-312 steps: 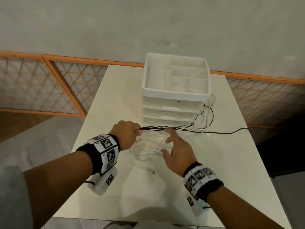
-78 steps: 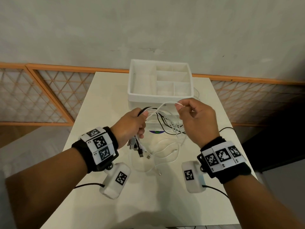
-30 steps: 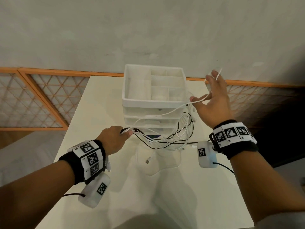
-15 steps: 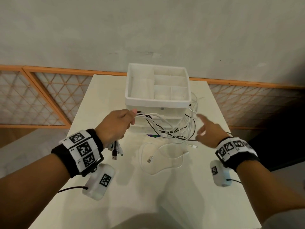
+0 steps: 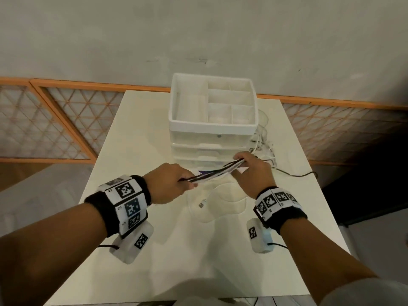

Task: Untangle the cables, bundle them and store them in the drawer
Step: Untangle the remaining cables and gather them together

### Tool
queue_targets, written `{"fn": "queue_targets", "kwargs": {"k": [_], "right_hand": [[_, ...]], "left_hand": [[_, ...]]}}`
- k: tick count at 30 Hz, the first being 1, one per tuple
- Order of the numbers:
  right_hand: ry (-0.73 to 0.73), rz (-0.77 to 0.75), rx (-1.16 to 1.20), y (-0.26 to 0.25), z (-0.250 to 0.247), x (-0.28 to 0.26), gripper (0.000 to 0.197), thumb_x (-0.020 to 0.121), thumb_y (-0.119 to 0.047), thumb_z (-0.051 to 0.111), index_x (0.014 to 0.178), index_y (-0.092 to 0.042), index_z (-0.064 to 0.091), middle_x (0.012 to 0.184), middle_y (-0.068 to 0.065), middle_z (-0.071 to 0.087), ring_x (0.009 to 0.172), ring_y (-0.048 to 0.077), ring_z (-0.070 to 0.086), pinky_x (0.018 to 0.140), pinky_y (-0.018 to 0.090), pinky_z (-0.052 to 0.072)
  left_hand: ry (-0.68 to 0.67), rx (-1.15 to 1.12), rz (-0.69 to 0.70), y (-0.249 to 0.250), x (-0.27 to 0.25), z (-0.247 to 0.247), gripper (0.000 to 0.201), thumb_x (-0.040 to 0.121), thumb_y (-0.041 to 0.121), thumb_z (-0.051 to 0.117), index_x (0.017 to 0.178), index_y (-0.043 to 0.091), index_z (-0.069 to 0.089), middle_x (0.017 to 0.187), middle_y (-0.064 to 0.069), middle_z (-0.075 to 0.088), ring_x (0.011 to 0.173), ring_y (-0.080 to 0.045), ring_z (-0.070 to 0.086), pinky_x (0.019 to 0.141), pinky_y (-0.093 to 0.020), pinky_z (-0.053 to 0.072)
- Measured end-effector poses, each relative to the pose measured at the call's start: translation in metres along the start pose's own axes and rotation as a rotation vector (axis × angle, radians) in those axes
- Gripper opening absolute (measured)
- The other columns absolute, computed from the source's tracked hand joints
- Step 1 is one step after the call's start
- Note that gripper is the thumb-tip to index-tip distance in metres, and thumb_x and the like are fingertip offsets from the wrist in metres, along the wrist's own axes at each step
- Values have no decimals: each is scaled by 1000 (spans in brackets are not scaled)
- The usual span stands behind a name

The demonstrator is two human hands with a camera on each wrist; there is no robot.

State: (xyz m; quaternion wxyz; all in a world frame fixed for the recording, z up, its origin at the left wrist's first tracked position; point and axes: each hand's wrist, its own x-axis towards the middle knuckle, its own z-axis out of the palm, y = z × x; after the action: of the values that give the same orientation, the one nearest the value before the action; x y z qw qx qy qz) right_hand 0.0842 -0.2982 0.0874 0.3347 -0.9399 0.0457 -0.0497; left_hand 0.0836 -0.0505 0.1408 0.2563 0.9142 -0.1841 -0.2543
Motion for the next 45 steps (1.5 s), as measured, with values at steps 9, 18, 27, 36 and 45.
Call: {"fn": "queue_targets", "kwargs": {"k": [9,18,27,36,45], "right_hand": [[-539,-47,-366,21,82,-70,41,86,-31,62,125,-28,53,126,-2,55,116,23,54,101,37,41],[-467,-168,-464,6,86,-68,21,91,-28,51,111,-25,59,113,-3,61,108,24,59,95,40,38],[-766,-124,-680,26,76,-88,26,89,-35,53,110,-24,65,117,2,63,113,27,55,101,42,37],[-154,132,506,-43,22,-41,39,98,-3,43,108,-29,71,65,-1,62,48,9,49,50,19,41],[-148,189,1363,-94,-17,-28,55,73,8,39,121,-5,61,129,15,62,98,29,67,77,32,55]], "left_hand": [[200,-56,-193,-28,4,20,21,102,30,46,87,17,54,71,3,55,68,-19,51,55,-25,33],[228,-75,-221,-17,14,15,38,100,41,47,71,16,44,68,1,51,65,-16,47,54,-26,31],[141,-150,-224,-22,14,18,27,101,33,48,94,10,60,89,-7,72,76,-19,61,59,-25,41],[164,-319,-182,-4,16,7,24,102,31,45,85,16,54,67,4,65,53,-14,50,54,-27,39],[102,-915,-57,34,15,-3,18,104,25,45,109,13,57,86,-12,77,46,-16,50,44,-25,34]]}}
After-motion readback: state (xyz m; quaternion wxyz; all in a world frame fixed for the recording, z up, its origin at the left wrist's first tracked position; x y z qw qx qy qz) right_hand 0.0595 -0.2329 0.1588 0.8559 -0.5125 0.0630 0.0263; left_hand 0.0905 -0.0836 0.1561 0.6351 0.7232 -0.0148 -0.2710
